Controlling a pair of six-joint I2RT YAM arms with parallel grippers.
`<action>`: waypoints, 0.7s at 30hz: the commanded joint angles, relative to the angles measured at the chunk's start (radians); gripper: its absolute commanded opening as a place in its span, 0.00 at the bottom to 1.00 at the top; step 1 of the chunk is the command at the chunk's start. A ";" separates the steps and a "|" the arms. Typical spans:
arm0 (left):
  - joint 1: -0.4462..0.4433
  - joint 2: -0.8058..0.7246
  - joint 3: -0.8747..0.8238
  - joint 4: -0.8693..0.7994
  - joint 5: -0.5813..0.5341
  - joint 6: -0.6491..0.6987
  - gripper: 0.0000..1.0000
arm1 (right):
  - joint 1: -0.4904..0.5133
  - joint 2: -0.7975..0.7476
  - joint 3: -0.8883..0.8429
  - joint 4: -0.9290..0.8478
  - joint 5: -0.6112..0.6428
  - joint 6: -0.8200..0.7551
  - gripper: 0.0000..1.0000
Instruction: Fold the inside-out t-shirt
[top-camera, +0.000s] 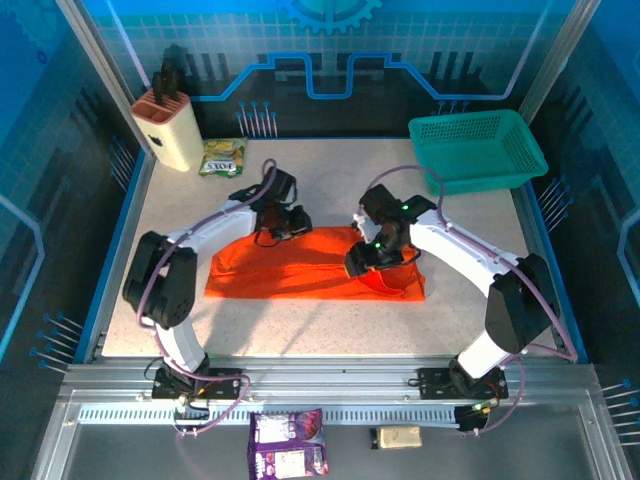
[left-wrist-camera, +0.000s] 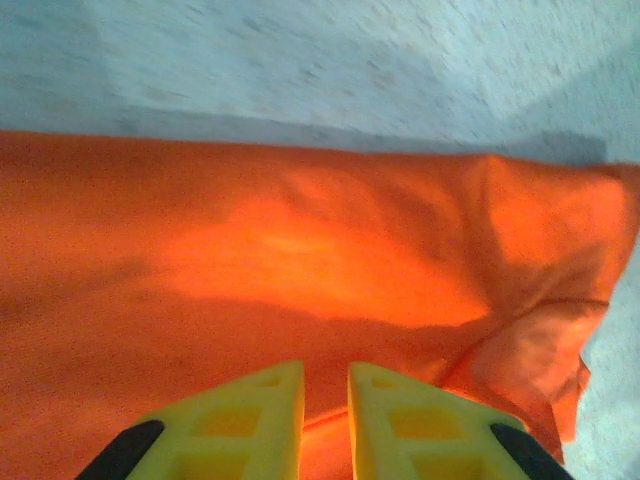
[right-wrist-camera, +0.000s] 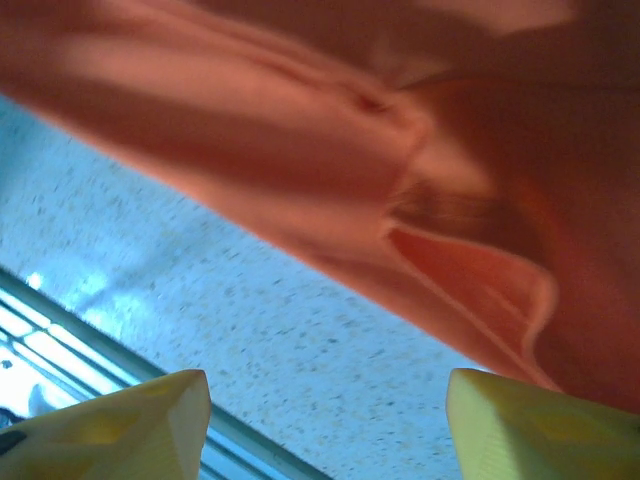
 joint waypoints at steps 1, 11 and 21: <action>-0.058 0.060 0.071 0.006 0.088 -0.015 0.20 | -0.092 -0.009 -0.047 0.014 0.044 0.049 0.62; -0.225 0.288 0.370 -0.048 0.200 -0.030 0.15 | -0.267 -0.102 -0.281 0.212 -0.041 0.190 0.37; -0.272 0.382 0.378 -0.137 0.314 0.039 0.15 | -0.358 0.005 -0.418 0.401 -0.240 0.217 0.26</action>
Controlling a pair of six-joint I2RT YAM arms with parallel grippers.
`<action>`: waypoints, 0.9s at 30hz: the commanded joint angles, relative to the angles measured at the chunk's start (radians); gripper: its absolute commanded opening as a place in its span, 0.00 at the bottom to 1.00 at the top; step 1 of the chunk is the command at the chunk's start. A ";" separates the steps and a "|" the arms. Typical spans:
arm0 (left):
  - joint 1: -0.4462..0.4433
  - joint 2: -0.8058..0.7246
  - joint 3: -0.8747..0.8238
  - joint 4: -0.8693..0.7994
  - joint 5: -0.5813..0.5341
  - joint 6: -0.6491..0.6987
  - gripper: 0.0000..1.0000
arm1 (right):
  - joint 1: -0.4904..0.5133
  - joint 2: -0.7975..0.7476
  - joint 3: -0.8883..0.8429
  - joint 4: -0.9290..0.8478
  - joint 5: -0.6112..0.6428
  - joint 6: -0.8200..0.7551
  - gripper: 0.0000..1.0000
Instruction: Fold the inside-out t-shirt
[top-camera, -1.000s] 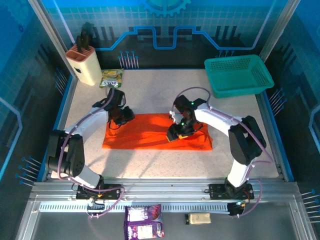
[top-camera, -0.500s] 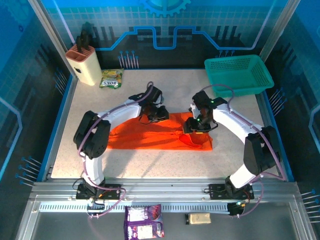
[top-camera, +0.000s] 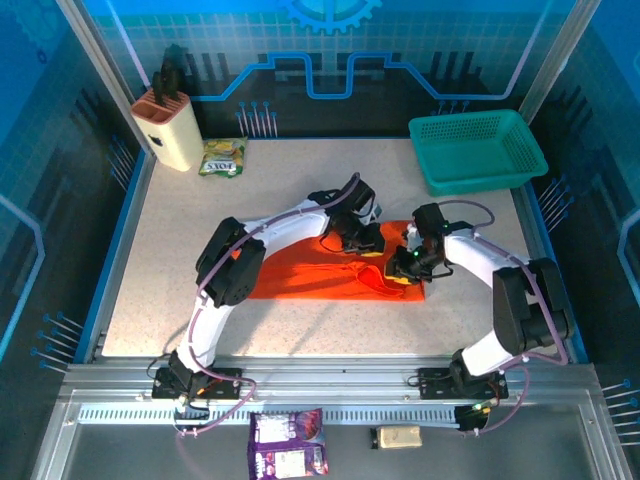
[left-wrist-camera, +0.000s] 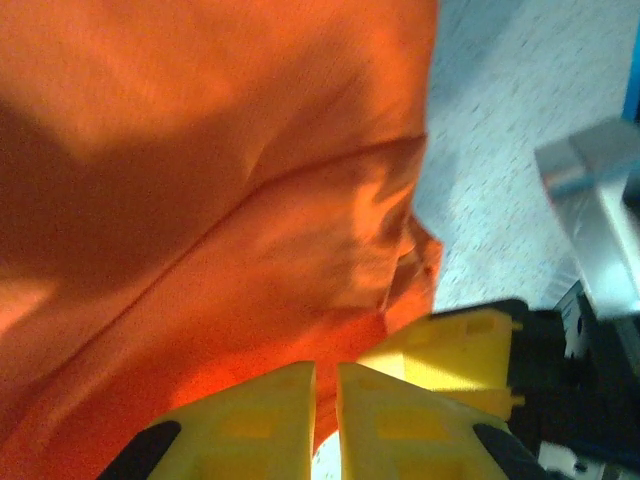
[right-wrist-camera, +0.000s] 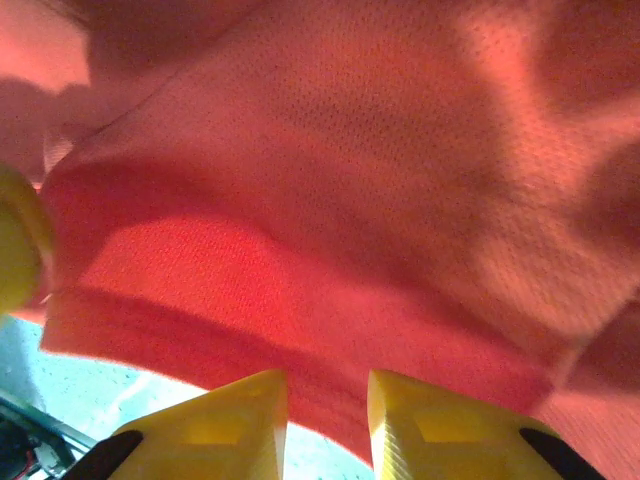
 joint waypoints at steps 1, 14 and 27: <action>0.002 -0.013 -0.084 -0.042 0.093 0.034 0.15 | -0.050 0.054 -0.027 0.059 -0.059 0.012 0.25; 0.007 -0.108 -0.258 0.013 0.087 0.038 0.15 | -0.032 0.014 0.061 -0.073 0.110 -0.018 0.24; 0.208 -0.329 -0.438 0.091 -0.051 -0.044 0.16 | 0.089 0.034 0.042 -0.011 -0.026 0.007 0.24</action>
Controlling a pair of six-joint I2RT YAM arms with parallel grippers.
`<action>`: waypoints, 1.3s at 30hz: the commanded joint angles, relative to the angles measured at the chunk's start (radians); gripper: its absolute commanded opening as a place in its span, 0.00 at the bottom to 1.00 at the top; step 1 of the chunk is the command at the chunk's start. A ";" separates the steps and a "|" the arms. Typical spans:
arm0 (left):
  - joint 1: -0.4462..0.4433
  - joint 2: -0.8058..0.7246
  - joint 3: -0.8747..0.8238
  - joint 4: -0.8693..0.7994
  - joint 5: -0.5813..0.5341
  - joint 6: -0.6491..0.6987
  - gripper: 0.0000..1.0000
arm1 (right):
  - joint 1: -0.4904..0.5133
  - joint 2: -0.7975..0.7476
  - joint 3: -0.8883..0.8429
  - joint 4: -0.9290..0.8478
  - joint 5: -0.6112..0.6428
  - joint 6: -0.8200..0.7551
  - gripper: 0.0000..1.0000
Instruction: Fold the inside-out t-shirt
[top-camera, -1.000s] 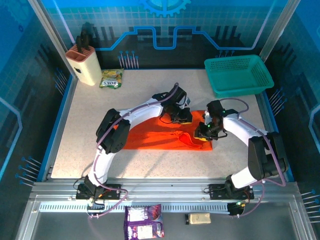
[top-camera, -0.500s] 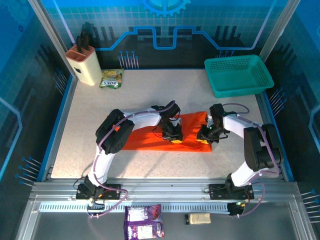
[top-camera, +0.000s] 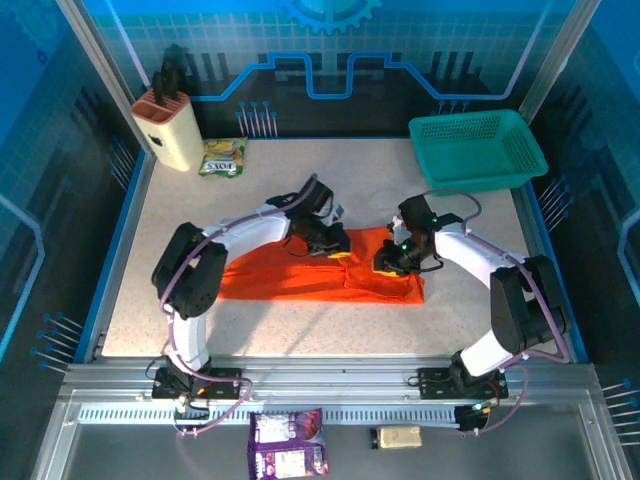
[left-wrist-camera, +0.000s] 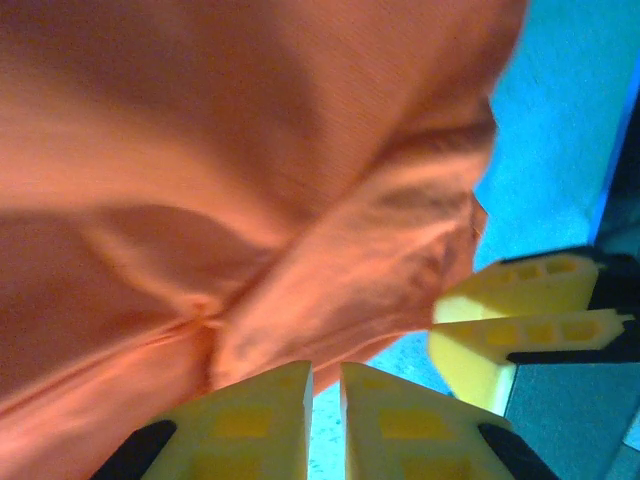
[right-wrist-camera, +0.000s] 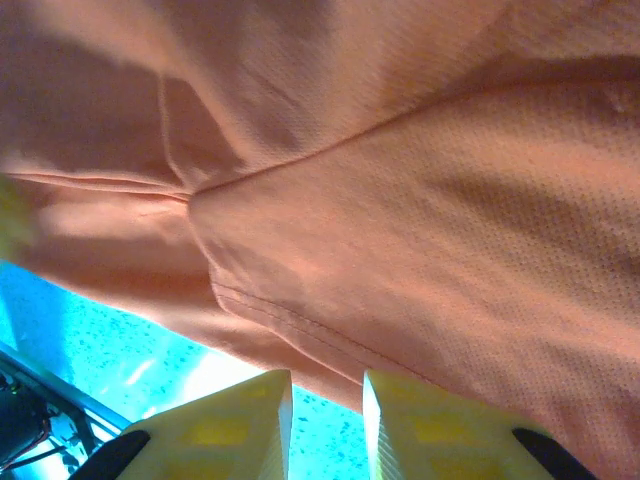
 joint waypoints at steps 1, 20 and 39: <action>0.081 -0.066 -0.093 -0.007 -0.078 -0.020 0.16 | -0.017 0.041 -0.059 0.025 -0.016 0.009 0.24; 0.511 -0.056 -0.130 -0.098 -0.215 0.131 0.13 | -0.086 0.260 0.281 0.089 -0.038 0.023 0.25; 0.674 0.022 -0.224 -0.028 -0.202 0.135 0.12 | -0.220 0.472 0.351 0.204 -0.103 0.072 0.25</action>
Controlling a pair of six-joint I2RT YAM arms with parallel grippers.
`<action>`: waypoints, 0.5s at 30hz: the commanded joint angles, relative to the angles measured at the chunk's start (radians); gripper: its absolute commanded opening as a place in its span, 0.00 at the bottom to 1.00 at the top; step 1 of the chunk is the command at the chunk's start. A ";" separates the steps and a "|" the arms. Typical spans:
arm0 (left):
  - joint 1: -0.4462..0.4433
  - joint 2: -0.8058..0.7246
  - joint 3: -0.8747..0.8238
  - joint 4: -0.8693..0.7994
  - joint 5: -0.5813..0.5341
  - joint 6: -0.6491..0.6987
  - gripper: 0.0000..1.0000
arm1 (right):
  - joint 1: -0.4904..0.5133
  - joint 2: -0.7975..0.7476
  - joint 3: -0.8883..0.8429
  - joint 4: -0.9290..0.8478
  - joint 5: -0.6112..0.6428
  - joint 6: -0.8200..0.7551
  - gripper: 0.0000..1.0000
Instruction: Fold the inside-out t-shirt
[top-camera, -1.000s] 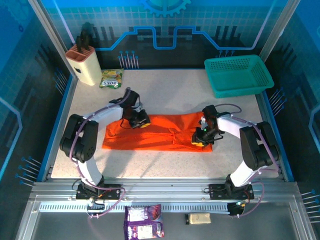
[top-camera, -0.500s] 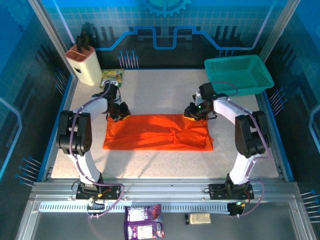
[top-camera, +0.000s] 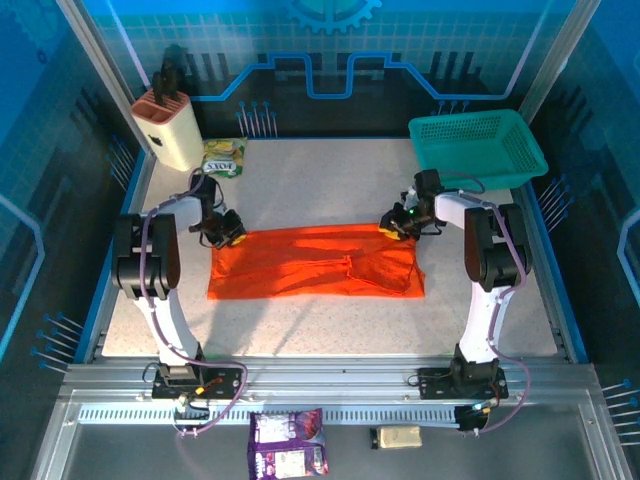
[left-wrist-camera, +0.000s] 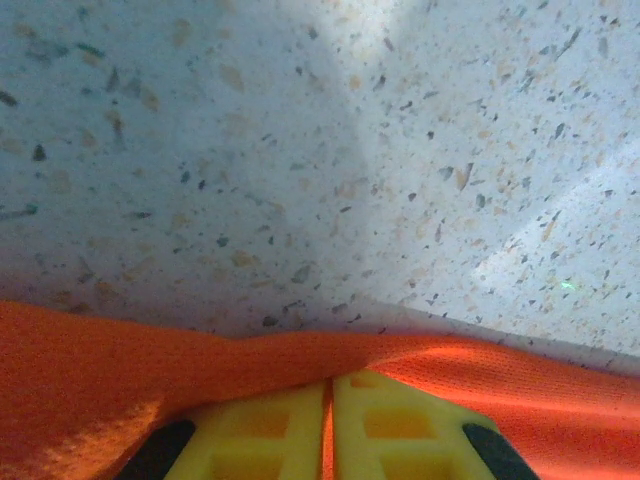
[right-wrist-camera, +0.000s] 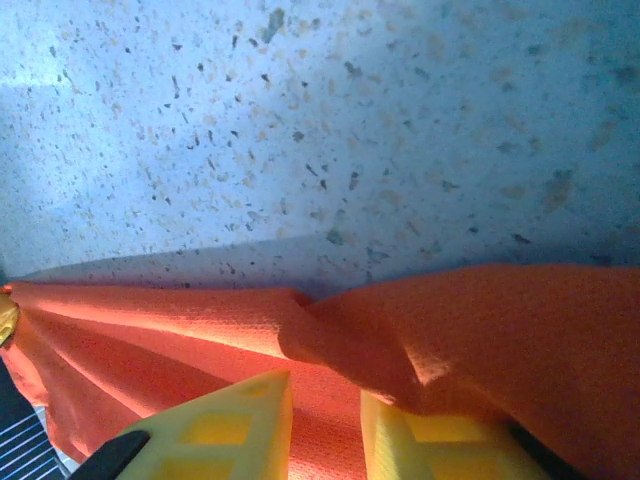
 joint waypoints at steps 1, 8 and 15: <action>0.025 -0.029 -0.058 0.010 -0.011 0.008 0.13 | 0.001 -0.019 0.021 -0.019 -0.002 0.004 0.25; 0.020 -0.141 -0.025 0.021 0.112 -0.011 0.19 | 0.131 -0.150 0.034 -0.102 -0.011 0.000 0.26; 0.018 -0.173 -0.015 -0.099 0.086 0.018 0.13 | 0.297 -0.201 -0.063 -0.054 0.008 0.093 0.28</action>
